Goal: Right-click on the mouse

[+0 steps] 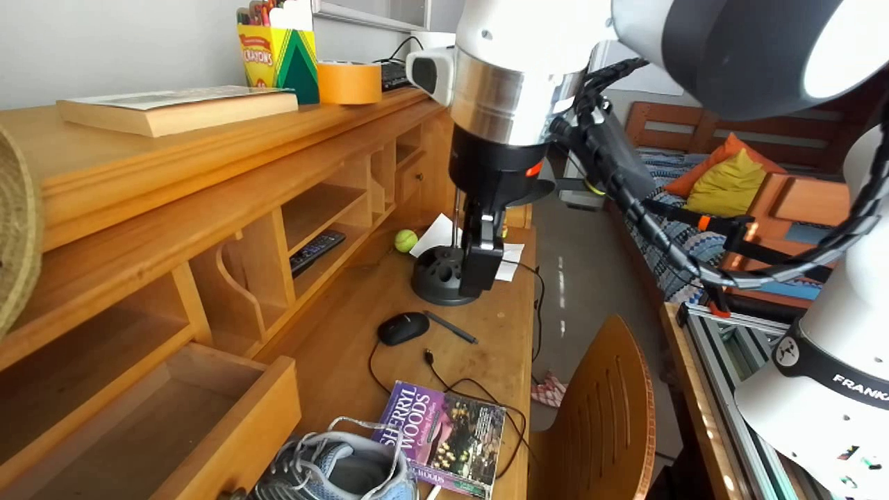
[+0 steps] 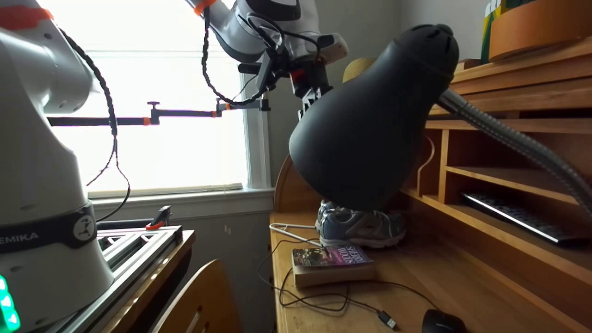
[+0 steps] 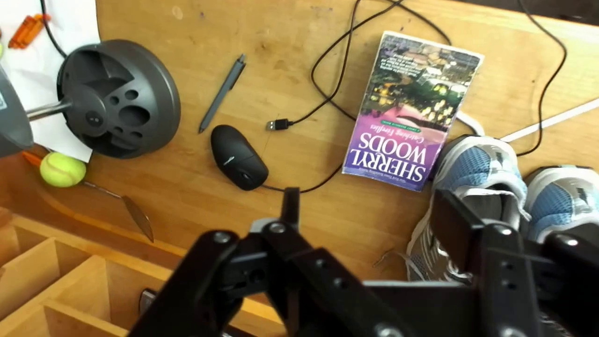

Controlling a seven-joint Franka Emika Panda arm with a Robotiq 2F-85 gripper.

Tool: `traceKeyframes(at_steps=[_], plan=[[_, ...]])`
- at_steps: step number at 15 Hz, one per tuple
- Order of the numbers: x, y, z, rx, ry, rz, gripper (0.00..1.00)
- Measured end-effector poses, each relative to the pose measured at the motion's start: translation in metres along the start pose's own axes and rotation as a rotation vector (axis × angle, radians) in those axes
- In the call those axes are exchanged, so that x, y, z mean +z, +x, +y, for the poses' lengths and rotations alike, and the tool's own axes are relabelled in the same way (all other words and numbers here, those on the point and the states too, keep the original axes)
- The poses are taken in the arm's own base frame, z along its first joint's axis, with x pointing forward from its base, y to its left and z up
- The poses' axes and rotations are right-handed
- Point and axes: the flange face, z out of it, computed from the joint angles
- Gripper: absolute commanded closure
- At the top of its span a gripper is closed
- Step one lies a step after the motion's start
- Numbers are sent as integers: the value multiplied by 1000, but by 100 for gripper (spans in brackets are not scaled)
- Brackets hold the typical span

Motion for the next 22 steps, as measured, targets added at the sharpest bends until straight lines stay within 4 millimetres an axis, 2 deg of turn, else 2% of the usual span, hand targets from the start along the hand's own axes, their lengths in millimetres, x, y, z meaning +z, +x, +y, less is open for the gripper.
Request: traceKeyframes(at_steps=[5, 6, 14, 22], plan=[[37, 23, 14, -37, -32, 65, 96], [45, 26, 17, -33, -32, 71, 100], [94, 32, 42, 111, -109, 111, 99], [94, 36, 42, 128, -110, 117, 100]])
